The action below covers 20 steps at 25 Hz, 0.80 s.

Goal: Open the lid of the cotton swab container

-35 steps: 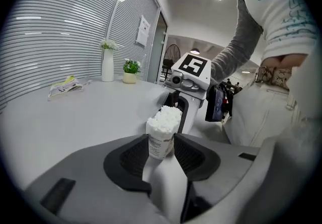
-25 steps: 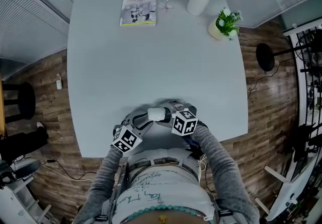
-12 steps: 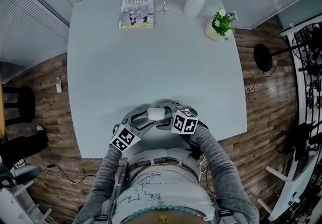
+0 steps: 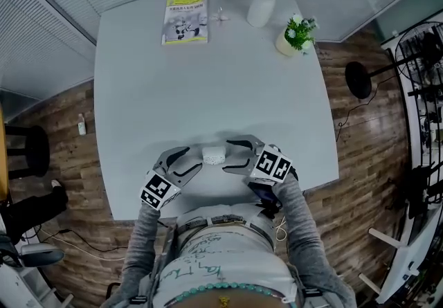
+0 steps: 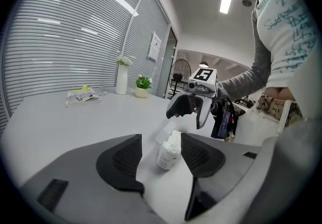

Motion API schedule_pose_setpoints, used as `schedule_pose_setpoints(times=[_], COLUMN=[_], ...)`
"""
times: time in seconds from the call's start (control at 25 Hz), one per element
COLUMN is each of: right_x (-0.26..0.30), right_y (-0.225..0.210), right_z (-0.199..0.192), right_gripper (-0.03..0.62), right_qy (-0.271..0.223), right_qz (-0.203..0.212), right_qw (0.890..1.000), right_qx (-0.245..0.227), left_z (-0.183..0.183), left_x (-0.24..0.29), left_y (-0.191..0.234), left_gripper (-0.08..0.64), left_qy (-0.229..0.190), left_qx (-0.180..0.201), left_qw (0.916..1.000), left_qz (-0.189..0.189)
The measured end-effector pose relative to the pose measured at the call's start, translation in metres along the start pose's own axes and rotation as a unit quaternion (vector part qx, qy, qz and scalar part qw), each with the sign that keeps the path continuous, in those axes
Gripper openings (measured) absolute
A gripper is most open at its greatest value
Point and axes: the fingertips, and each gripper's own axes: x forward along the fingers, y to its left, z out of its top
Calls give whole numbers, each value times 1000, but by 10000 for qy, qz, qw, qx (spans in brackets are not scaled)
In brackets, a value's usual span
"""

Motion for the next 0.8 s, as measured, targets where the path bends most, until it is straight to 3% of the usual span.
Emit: schedule_pose_setpoints(times=[0.16, 0.32, 0.44, 0.6, 0.8], right_x=[-8, -8, -10, -5, 4], right_y=[-6, -6, -11, -16, -6], right_z=[15, 30, 42, 41, 29], right_gripper=[304, 175, 11, 0, 0], right_qy=[-327, -559, -709, -518, -157], right_qz=[-311, -499, -758, -963, -877], right_qw=[9989, 9972, 9946, 9940, 9960], right_qx=[77, 39, 0, 0, -78], left_z=[19, 28, 31, 27, 19], left_x=[0, 6, 14, 22, 27], left_y=[2, 2, 2, 5, -5], left_gripper=[185, 77, 18, 3, 3], left_qy=[-155, -117, 89, 433, 650], left_qx=[73, 239, 312, 301, 569], left_qw=[9999, 9996, 9995, 9986, 9962], left_qz=[-14, -3, 37, 8, -115])
